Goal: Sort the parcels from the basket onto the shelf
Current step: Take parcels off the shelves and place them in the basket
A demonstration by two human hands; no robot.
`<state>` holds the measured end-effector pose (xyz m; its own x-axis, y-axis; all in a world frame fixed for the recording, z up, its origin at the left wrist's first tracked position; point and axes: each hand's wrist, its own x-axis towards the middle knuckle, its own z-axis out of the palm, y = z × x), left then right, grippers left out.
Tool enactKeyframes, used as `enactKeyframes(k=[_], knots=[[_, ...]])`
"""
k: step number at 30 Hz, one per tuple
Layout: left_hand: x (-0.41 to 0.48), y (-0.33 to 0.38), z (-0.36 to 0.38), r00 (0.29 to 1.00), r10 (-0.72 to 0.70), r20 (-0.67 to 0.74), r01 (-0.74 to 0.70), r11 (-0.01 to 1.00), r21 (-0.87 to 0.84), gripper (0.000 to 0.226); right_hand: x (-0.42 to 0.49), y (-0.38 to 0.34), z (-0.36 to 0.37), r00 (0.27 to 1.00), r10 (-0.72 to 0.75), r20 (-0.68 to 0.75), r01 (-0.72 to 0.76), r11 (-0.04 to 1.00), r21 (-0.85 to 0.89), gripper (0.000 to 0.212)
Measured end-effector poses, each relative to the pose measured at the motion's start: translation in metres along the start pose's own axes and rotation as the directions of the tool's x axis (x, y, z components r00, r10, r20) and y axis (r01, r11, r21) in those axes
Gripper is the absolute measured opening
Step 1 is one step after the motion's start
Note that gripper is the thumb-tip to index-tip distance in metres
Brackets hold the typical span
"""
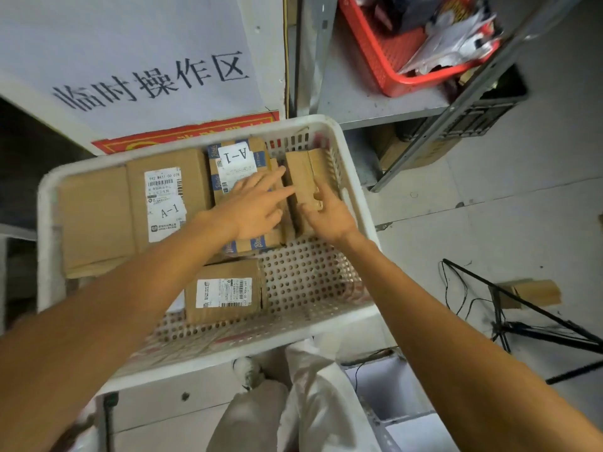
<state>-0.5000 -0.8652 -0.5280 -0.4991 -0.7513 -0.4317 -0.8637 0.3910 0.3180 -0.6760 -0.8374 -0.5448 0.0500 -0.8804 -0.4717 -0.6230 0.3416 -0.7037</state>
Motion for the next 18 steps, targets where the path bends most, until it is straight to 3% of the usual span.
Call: enactKeyframes(k=[5, 7, 9, 14, 18], knots=[[-0.079, -0.015, -0.021, 0.992, -0.095, -0.077, 0.068, 0.950, -0.304, 0.057, -0.045, -0.059, 0.009, 0.988, -0.132, 0.075, 0.138, 0.987, -0.086, 0.062], [-0.121, -0.030, -0.034, 0.971, -0.202, -0.128, 0.117, 0.868, -0.483, 0.057, -0.064, -0.089, 0.019, 0.973, -0.201, 0.111, 0.210, 0.974, -0.080, 0.059], [-0.167, -0.048, -0.050, 0.927, -0.328, -0.181, 0.144, 0.757, -0.638, 0.057, -0.082, -0.123, 0.031, 0.962, -0.225, 0.152, 0.239, 0.967, -0.087, 0.071], [-0.289, -0.089, -0.082, 0.825, -0.469, -0.314, 0.164, 0.731, -0.663, 0.058, -0.123, -0.215, 0.078, 0.878, -0.404, 0.255, 0.444, 0.888, -0.119, 0.077], [-0.380, -0.108, -0.100, 0.706, -0.631, -0.322, 0.300, 0.679, -0.670, 0.060, -0.152, -0.289, 0.118, 0.768, -0.529, 0.362, 0.598, 0.795, -0.107, 0.074]])
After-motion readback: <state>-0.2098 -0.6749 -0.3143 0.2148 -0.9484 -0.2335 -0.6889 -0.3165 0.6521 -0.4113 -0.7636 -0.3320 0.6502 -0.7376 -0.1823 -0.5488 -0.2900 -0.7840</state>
